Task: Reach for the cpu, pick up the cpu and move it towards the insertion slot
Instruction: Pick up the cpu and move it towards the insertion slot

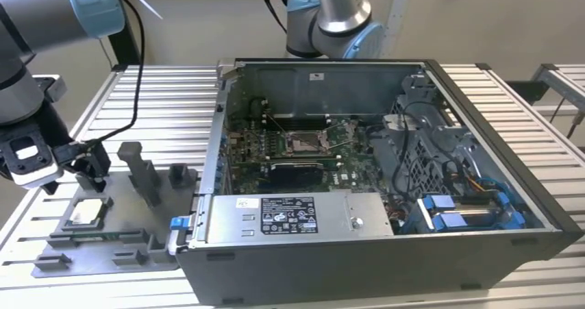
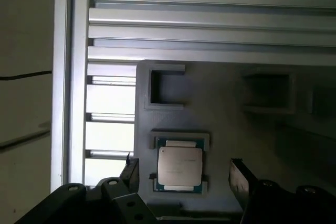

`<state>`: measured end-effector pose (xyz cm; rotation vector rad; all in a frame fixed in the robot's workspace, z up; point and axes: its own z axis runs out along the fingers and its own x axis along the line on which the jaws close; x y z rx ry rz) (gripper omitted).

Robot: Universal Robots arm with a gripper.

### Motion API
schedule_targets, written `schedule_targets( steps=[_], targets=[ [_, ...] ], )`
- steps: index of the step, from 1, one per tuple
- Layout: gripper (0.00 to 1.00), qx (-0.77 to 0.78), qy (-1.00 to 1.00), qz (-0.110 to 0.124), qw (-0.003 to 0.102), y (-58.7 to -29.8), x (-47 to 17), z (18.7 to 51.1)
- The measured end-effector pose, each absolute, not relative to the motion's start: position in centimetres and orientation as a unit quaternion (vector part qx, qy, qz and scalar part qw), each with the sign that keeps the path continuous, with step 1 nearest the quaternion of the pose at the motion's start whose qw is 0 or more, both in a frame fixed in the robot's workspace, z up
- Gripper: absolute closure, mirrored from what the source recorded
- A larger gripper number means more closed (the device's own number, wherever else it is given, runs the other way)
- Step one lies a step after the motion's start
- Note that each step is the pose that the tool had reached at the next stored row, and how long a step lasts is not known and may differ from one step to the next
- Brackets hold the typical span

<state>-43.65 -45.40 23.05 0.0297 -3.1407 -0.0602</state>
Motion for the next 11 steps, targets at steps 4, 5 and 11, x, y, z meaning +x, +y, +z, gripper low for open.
schedule_targets(
  steps=[4, 5, 11],
  targets=[
    [0.0, 0.009, -1.0, -0.019, 0.0, -45.39, -43.78, 22.86],
    [0.0, 0.009, -1.0, -0.019, 0.0, -45.4, -43.82, 22.78],
    [0.0, 0.009, -1.0, -0.019, 0.0, -45.39, -43.84, 22.55]
  ],
)
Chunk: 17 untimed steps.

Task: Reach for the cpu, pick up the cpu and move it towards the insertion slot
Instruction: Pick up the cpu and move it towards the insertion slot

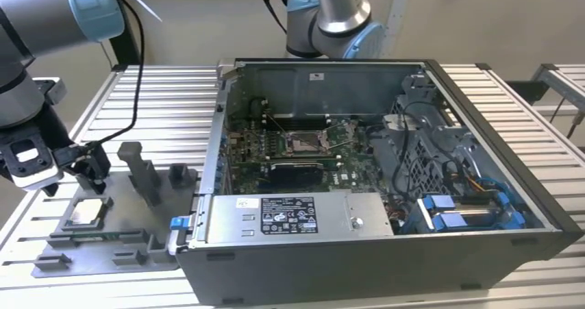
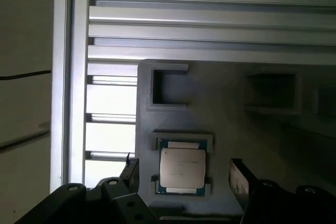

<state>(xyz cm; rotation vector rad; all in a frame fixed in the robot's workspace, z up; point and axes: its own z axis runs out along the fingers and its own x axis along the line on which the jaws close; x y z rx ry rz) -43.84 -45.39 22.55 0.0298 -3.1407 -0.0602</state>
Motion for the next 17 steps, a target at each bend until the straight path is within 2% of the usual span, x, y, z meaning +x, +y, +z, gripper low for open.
schedule_targets(
  steps=[17],
  targets=[
    [0.0, 0.009, -1.0, -0.019, 0.0, -45.4, -43.84, 22.14]
  ],
)
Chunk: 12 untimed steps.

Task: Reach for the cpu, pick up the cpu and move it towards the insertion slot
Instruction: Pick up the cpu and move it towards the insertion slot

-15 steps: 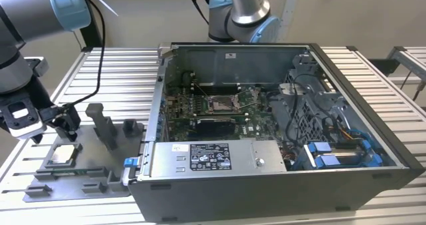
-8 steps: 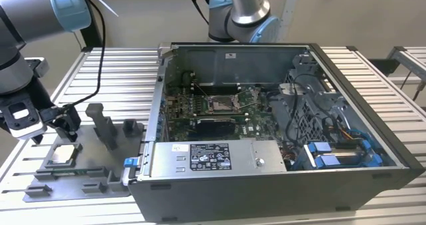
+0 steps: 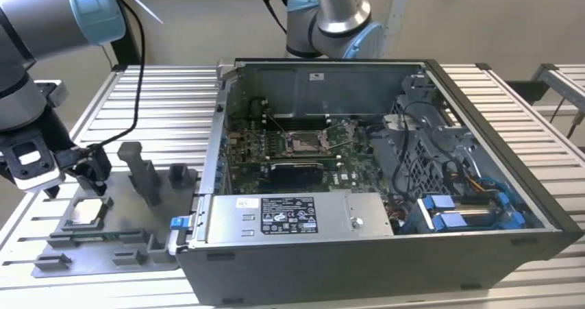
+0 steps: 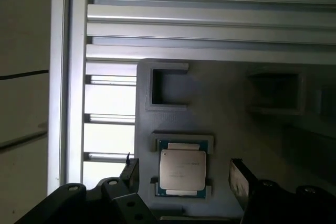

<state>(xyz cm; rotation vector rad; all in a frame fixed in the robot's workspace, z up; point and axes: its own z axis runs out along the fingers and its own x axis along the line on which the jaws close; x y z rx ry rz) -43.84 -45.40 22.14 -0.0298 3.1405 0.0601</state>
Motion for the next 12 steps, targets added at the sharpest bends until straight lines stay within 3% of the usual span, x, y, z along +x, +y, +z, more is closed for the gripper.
schedule_targets(
  steps=[12],
  targets=[
    [0.0, -0.009, 1.0, 0.019, 0.001, -45.85, -43.84, 21.3]
  ],
)
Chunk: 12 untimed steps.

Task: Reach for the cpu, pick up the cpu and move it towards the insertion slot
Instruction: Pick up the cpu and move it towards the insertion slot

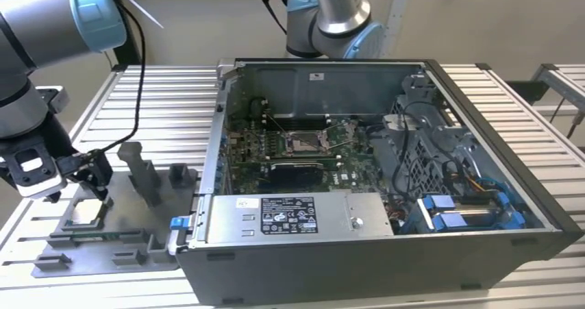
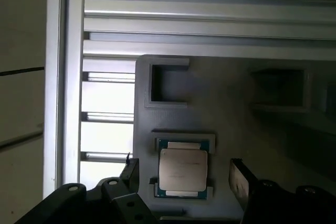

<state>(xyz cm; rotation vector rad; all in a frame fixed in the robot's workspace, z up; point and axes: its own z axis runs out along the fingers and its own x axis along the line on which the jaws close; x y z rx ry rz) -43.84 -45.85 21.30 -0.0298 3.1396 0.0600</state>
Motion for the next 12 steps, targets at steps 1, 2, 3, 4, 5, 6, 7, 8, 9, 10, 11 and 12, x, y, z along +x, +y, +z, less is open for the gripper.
schedule_targets(
  steps=[1, 2, 3, 4, 5, 6, 7, 8, 9, 10, 11, 12],
  targets=[
    [0.0, -0.009, 1.0, 0.019, 0.001, -45.9, -43.8, 21.2],
    [0.0, -0.009, 1.0, 0.019, 0.001, -46.0, -43.8, 21.0],
    [0.0, -0.009, 1.0, 0.019, 0.001, -46.1, -43.8, 20.9],
    [0.0, -0.009, 1.0, 0.019, 0.001, -46.3, -43.8, 20.7],
    [0.0, -0.009, 1.0, 0.019, 0.001, -46.4, -43.8, 20.6],
    [0.0, -0.009, 1.0, 0.019, 0.001, -46.5, -43.8, 20.4],
    [0.0, -0.01, 1.0, 0.019, 0.001, -46.5, -43.8, 20.2],
    [0.0, -0.01, 1.0, 0.019, 0.001, -46.6, -43.8, 20.1],
    [0.0, -0.009, 1.0, 0.019, 0.001, -46.6, -43.8, 19.9],
    [0.0, -0.009, 1.0, 0.019, 0.001, -46.6, -43.8, 19.7],
    [0.0, -0.009, 1.0, 0.019, 0.001, -46.6, -43.8, 19.6],
    [0.0, -0.009, 1.0, 0.019, 0.001, -46.6, -43.8, 19.5]
  ],
)
